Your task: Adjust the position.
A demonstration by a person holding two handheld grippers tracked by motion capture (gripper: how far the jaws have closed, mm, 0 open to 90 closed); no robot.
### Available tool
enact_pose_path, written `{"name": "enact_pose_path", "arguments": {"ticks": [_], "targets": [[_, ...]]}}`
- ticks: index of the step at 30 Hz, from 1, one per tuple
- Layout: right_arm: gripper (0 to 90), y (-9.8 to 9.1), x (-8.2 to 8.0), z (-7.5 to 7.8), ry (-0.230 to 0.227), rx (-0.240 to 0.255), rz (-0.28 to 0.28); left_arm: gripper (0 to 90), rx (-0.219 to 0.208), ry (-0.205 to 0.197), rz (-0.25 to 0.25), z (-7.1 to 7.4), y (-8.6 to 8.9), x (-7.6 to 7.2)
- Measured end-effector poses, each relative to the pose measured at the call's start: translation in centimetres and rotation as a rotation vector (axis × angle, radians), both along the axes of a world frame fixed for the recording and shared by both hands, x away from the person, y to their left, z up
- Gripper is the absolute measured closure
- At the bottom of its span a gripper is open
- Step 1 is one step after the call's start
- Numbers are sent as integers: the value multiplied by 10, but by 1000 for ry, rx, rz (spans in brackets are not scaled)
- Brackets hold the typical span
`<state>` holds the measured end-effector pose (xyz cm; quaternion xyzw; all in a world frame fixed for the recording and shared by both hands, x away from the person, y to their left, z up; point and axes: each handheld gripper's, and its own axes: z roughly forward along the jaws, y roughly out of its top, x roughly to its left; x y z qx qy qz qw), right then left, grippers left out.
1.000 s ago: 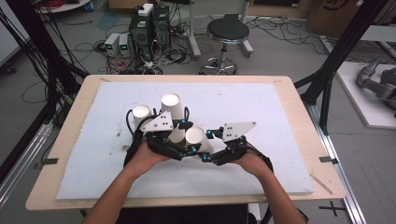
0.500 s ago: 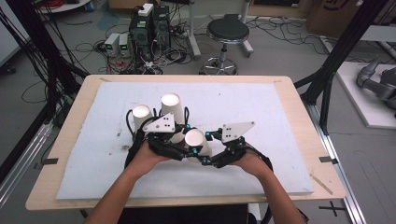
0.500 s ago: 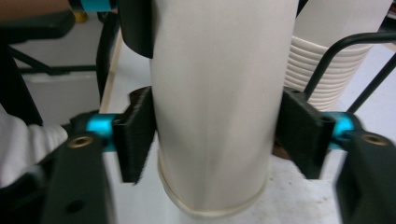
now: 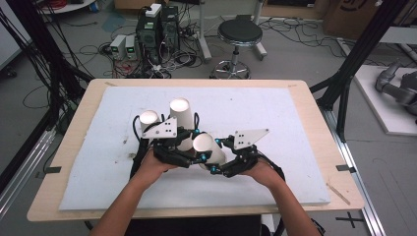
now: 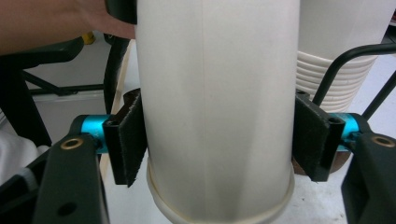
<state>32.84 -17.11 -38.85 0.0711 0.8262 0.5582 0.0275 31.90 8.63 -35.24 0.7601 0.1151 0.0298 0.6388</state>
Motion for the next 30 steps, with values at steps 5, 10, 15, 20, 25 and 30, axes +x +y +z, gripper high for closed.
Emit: {"name": "enact_pose_path", "arguments": {"ticks": [5, 10, 15, 20, 25, 30], "targets": [[326, -3, 2, -1, -10, -32, 8, 249, 72, 10, 22, -2, -2, -2], [333, -7, 5, 0, -33, -91, 19, 209, 89, -1, 37, -2, 0, -3], [334, -7, 6, 1, -42, -123, 33, 209, 94, 2, 33, -3, -2, -2], [336, -5, 4, 0, -49, -133, 58, 216, 108, 15, 11, -6, -8, -1], [335, -4, 3, 0, -41, -141, 73, 336, 137, 2, -32, -8, -11, -1], [287, -3, 3, -1, -25, -127, 63, 341, 125, 3, -33, -8, -9, 0]]}}
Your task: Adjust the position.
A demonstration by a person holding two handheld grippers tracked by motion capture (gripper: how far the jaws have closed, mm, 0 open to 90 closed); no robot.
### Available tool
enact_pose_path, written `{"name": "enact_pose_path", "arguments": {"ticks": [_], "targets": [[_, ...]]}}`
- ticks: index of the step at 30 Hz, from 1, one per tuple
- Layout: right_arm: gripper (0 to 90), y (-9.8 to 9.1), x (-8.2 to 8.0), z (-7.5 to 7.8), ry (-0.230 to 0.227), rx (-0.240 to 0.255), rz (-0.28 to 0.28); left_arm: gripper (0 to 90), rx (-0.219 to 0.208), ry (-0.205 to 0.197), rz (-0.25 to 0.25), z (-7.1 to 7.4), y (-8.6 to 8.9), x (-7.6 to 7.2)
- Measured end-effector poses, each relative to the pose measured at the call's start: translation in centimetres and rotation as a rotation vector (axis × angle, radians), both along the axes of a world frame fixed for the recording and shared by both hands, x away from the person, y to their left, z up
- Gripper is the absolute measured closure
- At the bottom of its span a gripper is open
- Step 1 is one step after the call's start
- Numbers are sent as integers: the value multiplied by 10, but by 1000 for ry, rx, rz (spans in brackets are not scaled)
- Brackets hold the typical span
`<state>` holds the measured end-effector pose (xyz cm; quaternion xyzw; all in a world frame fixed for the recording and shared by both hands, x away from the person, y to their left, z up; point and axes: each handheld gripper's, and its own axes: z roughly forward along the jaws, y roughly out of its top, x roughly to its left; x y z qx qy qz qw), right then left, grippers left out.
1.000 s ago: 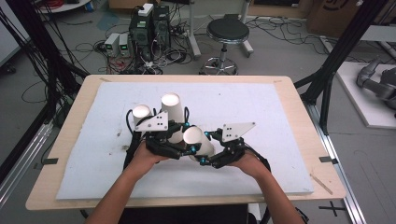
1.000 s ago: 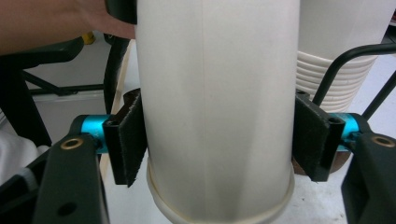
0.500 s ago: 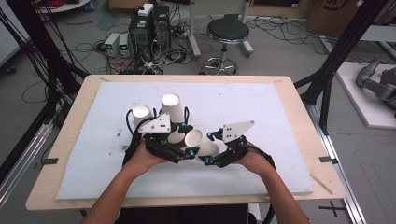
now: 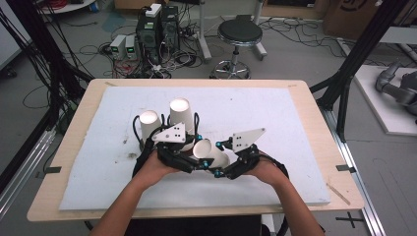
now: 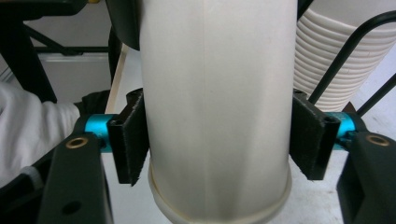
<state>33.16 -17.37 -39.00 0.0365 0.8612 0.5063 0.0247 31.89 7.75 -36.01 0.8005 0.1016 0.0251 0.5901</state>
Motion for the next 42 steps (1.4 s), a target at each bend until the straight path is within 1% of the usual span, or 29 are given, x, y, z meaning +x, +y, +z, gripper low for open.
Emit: {"name": "enact_pose_path", "arguments": {"ticks": [1, 2, 3, 4, 5, 6, 7, 8, 10, 12, 13, 15, 18, 20, 22, 24, 25, 27, 28, 32, 35, 36, 37, 38, 42], "targets": [[241, 0, -1, 0, -9, 11, -11, 344, -10, 1, 0, 0, 1, 0], [194, 0, -2, 0, -22, 24, -29, 346, -34, 4, 5, 1, 3, 1], [193, 0, -2, 0, -16, 46, -35, 348, -58, 10, 12, 1, 5, 1], [193, -1, -2, 1, -9, 56, -45, 348, -72, 7, 14, 2, 7, 1], [192, -1, -2, 1, -7, 74, -67, 349, -89, 7, 19, 3, 9, 2], [192, -2, -3, 0, 11, 93, -81, 350, -101, 6, 21, 3, 10, 2], [192, -3, -3, 0, 20, 110, -88, 351, -122, 10, 25, 3, 12, 2], [193, -4, -3, -2, 36, 133, -102, 351, -131, 9, 23, 4, 13, 2], [188, -4, -2, -4, 54, 150, -116, 353, -152, 11, 26, 4, 14, 2], [189, -5, -1, -5, 52, 163, -112, 353, -158, 13, 23, 4, 14, 2], [199, -5, -1, -5, 51, 168, -104, 353, -152, 10, 21, 4, 14, 2], [272, -5, 0, -5, 46, 167, -70, 354, -152, 11, 16, 3, 14, 2], [310, -7, 0, -4, 33, 155, -56, 354, -145, 12, 11, 3, 13, 2], [331, -8, 1, -4, 32, 145, -44, 352, -129, 14, 11, 2, 13, 1], [335, -10, 1, -4, 18, 127, -42, 336, -96, 16, 23, 1, 12, 1], [335, -11, 1, -3, -6, 68, -45, 244, -78, 29, 45, 0, 12, 1], [335, -11, 1, -3, -14, 37, -46, 219, -72, 30, 52, 0, 12, 1], [336, -12, 1, -3, -33, -8, -46, 213, -62, 26, 51, 0, 12, 0], [335, -12, 1, -3, -27, -17, -44, 213, -61, 29, 50, 0, 11, 0], [335, -11, 1, -4, -18, -17, -33, 218, -46, 29, 43, -1, 9, 1], [335, -10, 0, -3, -10, -15, -20, 257, -35, 38, 24, -3, 8, 2], [335, -10, 0, -3, -16, -17, -16, 275, -30, 33, 11, -3, 7, 2], [335, -11, 0, -2, -12, -14, -20, 308, -24, 23, -8, -4, 7, 1], [334, -11, 0, -2, -6, -3, -21, 344, -21, 9, -11, -3, 7, 0], [305, -11, 0, -2, 10, 7, -22, 353, -38, 31, -16, -3, 9, 2]]}}
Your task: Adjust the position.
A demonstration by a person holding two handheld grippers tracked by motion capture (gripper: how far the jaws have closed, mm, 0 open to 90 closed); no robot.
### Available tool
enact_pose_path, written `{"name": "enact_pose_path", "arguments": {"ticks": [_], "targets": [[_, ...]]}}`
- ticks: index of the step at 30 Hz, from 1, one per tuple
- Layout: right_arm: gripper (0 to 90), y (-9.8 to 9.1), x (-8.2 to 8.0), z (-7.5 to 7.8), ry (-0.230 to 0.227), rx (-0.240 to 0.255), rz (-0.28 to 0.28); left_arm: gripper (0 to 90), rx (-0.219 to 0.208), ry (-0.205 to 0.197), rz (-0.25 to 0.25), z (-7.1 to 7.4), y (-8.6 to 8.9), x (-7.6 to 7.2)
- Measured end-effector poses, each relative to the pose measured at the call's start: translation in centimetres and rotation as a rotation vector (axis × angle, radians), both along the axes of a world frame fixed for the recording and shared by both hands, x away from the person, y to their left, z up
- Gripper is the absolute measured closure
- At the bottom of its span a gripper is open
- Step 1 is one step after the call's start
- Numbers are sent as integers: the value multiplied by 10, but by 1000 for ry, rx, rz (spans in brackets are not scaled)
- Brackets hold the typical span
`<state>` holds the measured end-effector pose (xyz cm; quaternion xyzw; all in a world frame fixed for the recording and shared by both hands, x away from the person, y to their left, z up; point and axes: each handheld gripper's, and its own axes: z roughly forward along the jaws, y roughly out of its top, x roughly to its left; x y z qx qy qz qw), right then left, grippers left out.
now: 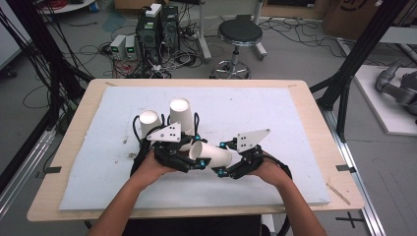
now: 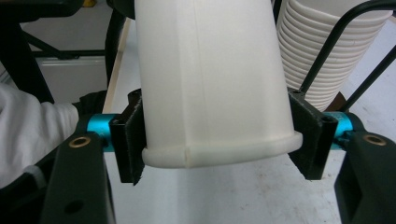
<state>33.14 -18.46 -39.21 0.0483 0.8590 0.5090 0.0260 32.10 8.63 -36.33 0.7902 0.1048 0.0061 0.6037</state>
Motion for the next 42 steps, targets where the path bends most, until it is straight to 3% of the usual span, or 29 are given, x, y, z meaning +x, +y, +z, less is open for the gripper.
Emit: {"name": "enact_pose_path", "arguments": {"ticks": [4, 10, 12, 15, 19, 24, 29, 33, 37, 42], "targets": [[175, 1, 0, 0, 38, 43, -52, 359, -30, -7, 9, 0, 3, 1], [175, -3, 3, -1, 107, 147, -95, 360, -148, 9, 27, 1, 11, 4], [176, -4, 3, -1, 132, 179, -83, 359, -162, 14, 24, 1, 11, 3], [258, -5, 3, 0, 128, 207, -46, 360, -161, 14, 19, 0, 10, 2], [286, -7, 4, 1, 114, 191, -27, 358, -152, 36, 21, -3, 10, 2], [306, -8, 5, -1, 101, 151, -20, 258, -49, 12, 75, -5, 5, -1], [312, -8, 4, -2, 83, 83, -39, 238, -41, 9, 80, -4, 7, -1], [316, -6, 4, -2, 75, 57, -20, 284, -23, 10, 46, -5, 8, -1], [324, -5, 3, -1, 80, 46, 9, 323, -14, 17, 11, -6, 9, -1], [281, -6, 3, 0, 105, 79, 22, 355, -62, 21, -13, -5, 13, -1]]}}
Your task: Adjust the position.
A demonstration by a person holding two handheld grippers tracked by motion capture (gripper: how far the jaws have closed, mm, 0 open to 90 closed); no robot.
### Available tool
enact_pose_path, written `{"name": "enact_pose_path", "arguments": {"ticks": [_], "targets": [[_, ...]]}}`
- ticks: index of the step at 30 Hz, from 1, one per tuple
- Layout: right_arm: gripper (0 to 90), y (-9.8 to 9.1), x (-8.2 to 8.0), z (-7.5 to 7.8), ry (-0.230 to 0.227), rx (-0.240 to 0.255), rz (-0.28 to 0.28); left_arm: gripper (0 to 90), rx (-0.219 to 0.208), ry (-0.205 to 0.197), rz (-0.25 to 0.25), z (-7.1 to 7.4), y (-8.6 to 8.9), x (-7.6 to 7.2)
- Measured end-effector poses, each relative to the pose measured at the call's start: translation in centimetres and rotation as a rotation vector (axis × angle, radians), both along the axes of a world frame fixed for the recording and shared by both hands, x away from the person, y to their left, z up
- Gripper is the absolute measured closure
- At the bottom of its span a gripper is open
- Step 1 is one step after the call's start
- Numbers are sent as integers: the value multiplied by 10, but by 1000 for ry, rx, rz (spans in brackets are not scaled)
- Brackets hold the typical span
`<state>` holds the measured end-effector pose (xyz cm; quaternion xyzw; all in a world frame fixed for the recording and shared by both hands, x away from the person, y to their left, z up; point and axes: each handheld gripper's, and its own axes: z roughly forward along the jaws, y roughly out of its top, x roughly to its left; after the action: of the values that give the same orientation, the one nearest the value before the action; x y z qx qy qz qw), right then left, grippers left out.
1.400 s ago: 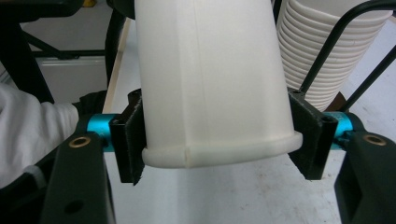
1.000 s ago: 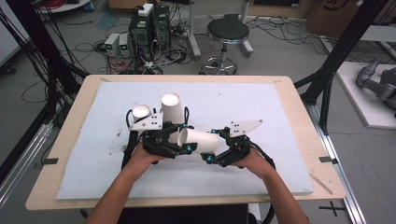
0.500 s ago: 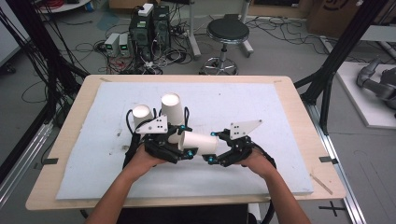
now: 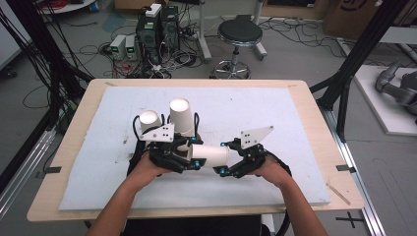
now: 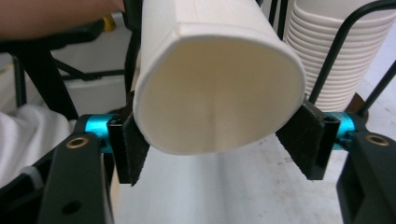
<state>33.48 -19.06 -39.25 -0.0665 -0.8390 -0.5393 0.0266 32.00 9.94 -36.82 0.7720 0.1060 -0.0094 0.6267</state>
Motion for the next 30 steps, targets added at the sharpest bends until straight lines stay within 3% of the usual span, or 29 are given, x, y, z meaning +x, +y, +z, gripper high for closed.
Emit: {"name": "enact_pose_path", "arguments": {"ticks": [3, 6, 14, 18, 21, 24, 30], "targets": [[197, 1, -1, 1, 33, 40, -32, 357, -36, -4, -1, 1, 1, 0], [195, 2, -2, 0, 48, 71, -30, 359, -87, -2, -7, 2, 3, 0], [274, 2, -3, 3, 56, 133, 14, 360, -83, -9, -34, 1, -1, -2], [298, 0, -3, 3, 40, 128, 31, 360, -76, -8, -44, 0, -1, -2], [302, -1, -3, 3, 29, 120, 37, 348, -70, 14, -37, -1, -2, -2], [304, -2, -3, 3, 23, 107, 32, 242, -52, 27, 7, -1, -2, -2], [308, -2, -3, 5, -11, 35, 17, 239, -26, 23, 6, -2, -1, -1]]}}
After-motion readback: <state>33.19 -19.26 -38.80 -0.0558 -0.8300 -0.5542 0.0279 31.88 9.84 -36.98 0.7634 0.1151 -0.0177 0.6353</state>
